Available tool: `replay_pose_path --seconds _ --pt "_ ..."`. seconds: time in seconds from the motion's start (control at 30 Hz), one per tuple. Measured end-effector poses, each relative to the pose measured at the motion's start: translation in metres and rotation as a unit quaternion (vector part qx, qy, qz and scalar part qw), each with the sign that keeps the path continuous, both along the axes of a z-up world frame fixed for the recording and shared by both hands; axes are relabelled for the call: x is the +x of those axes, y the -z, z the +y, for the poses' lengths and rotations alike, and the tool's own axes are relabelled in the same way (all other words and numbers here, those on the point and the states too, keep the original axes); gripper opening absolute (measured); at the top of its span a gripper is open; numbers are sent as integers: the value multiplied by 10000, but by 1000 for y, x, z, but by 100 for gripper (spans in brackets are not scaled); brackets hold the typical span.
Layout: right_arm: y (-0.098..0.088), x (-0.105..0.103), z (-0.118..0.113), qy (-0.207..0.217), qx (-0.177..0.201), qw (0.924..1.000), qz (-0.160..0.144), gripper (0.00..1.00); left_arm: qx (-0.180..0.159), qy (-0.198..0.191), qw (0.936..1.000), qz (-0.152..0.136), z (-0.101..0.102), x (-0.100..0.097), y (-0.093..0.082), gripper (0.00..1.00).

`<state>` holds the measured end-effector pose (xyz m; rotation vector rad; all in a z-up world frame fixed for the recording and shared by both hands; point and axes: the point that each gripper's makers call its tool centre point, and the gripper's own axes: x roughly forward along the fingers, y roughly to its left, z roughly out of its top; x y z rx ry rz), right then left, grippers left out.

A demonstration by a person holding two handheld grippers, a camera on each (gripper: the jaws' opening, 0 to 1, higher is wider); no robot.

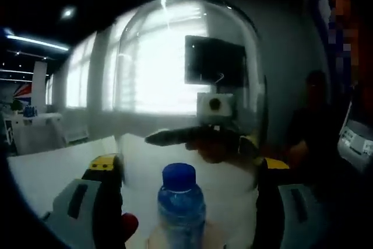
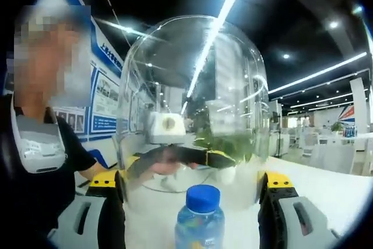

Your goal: Open the cover put in the Mizone put the cover back on

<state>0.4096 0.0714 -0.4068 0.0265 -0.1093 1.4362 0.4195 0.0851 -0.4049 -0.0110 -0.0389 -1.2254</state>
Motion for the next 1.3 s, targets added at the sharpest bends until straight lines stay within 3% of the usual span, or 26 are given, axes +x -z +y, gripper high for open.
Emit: replay_pose_path --seconds 0.47,0.9,1.3 --pt "21 4 1 -8 15 10000 39 89 -145 87 9998 65 2 4 24 82" --pt "52 5 -6 20 280 9994 195 89 163 183 9995 182 -7 4 51 82" --pt "73 11 -8 68 10 9993 367 89 356 229 9985 347 -11 11 77 82"
